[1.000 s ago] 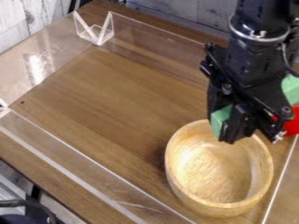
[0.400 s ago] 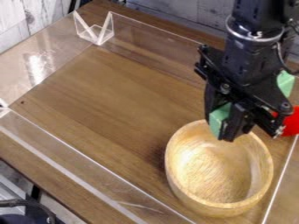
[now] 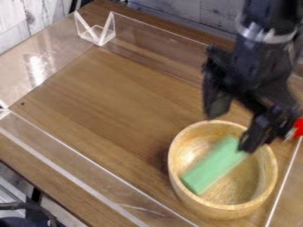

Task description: Put the green block in the brown bowl

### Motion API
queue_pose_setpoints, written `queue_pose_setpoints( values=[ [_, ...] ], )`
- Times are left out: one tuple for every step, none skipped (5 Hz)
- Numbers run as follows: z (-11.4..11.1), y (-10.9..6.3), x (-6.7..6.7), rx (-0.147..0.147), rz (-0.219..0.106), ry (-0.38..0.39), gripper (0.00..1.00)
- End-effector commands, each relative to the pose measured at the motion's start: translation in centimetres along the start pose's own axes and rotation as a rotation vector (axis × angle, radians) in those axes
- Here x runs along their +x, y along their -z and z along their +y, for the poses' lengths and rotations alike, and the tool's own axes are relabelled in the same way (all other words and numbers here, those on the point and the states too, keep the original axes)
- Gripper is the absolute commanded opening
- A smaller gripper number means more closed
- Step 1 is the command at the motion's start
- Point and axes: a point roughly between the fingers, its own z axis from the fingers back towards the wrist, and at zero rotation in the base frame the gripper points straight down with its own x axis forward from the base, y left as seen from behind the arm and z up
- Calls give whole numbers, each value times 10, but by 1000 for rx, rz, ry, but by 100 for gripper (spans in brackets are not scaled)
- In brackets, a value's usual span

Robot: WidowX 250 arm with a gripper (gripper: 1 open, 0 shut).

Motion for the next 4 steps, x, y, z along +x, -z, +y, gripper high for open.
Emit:
queue_pose_setpoints(
  values=[
    [4, -33, 24, 9, -43, 19, 100],
    [23, -31, 29, -7, -45, 27, 100],
    [34, -38, 22, -8, -44, 24, 100],
    [28, -26, 17, -17, -43, 54, 100]
  ],
)
